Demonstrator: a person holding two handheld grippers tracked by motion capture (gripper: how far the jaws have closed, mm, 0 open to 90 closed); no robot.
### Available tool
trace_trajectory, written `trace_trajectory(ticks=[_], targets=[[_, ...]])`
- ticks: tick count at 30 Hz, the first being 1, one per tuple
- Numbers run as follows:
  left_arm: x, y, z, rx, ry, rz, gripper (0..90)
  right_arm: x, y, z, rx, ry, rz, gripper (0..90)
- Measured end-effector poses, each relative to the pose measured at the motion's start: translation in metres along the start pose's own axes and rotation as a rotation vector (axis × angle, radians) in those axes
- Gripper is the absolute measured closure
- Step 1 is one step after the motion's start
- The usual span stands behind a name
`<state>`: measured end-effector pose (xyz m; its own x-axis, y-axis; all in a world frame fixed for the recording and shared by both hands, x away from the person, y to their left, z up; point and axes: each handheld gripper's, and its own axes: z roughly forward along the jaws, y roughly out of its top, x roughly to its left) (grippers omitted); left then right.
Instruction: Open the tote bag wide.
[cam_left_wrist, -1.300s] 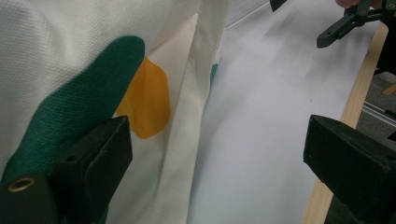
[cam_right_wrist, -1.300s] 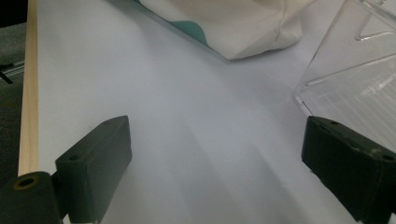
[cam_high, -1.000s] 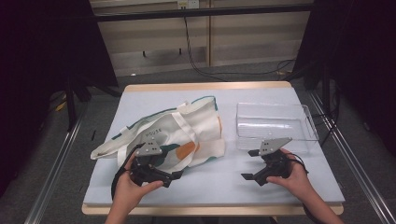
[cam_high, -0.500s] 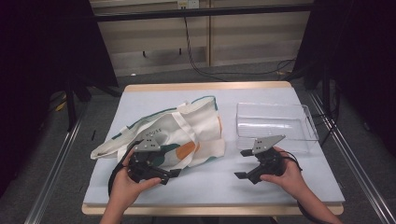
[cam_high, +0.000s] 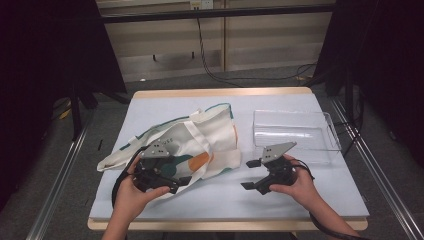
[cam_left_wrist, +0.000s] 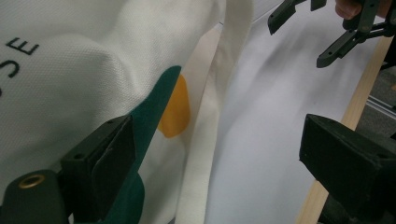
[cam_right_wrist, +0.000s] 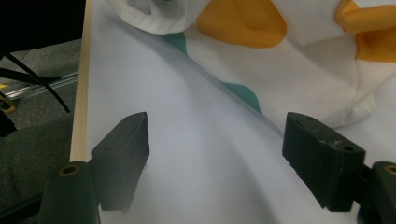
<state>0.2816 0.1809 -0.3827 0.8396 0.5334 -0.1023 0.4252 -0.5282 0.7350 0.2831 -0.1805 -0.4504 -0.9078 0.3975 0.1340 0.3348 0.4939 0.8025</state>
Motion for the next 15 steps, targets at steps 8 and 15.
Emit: trace_trajectory(ticks=[8, 15], targets=[[0.002, -0.001, -0.002, -0.01, 0.0, -0.009, 11.9, 0.004, 0.01, 0.011, 0.015, 0.024, -0.022, 23.0], [0.002, -0.004, -0.009, 0.005, 0.01, -0.014, 12.3, 0.003, 0.014, 0.013, 0.01, 0.027, -0.006, 23.8]])
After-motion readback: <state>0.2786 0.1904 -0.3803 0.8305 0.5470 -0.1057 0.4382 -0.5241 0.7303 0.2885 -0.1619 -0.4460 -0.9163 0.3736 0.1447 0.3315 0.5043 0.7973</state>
